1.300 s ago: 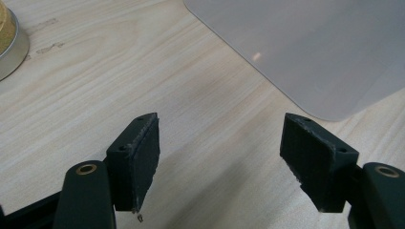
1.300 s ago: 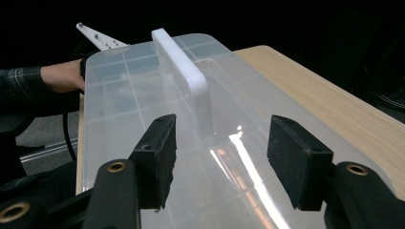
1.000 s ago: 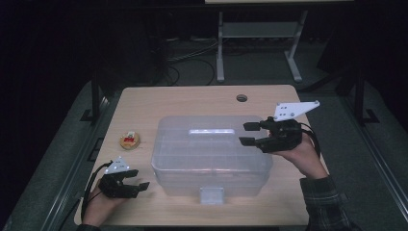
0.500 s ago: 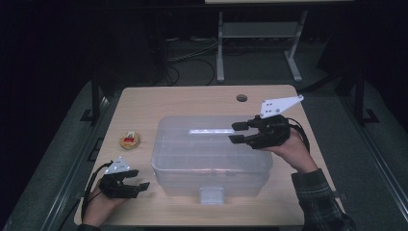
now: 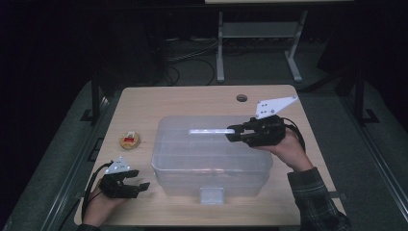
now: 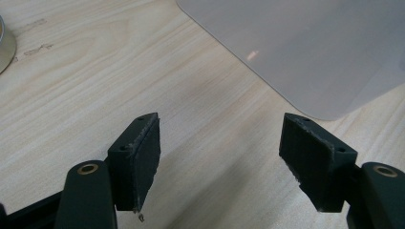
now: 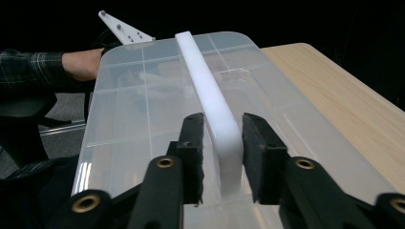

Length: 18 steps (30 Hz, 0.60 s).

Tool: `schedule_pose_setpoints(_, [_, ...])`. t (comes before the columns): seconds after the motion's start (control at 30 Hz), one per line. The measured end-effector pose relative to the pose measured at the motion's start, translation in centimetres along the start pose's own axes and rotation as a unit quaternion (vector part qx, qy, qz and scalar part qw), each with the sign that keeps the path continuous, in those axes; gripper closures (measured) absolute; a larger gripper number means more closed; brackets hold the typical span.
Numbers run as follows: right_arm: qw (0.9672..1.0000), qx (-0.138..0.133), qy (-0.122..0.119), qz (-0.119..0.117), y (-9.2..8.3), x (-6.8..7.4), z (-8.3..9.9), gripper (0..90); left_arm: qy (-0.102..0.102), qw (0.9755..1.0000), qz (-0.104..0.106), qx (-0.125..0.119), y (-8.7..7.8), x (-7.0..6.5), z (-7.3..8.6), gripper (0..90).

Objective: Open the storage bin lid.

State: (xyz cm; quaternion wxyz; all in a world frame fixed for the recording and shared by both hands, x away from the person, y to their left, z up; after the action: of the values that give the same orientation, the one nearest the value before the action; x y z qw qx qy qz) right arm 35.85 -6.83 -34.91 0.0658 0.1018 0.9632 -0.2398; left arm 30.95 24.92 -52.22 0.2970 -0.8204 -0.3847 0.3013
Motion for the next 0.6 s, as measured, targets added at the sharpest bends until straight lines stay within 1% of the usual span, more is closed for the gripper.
schedule_pose_setpoints(0.4, [0.9998,-0.002,-0.019,-0.004,-0.11,-0.11,-0.09,73.8,-0.001,1.0,0.003,-0.003,-0.1,-0.02,-0.1,29.9])
schedule_pose_setpoints(0.6, [0.9998,0.002,-0.019,-0.009,-0.09,-0.43,-0.17,74.7,-0.002,1.0,0.003,-0.006,-0.2,-0.03,-0.19,29.9])
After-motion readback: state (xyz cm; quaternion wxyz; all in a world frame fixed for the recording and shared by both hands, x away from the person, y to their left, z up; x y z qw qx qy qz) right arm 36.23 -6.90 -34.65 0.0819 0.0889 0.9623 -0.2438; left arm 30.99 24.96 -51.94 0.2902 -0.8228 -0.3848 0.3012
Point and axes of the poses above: each handheld gripper's, and its own axes: y roughly forward along the jaws, z roughly out of its underside, x roughly to its left, the point moved 10 cm from there along y, roughly forward along the jaws, and after that the axes turned 15 degrees about -y, right-handed, at the moved point
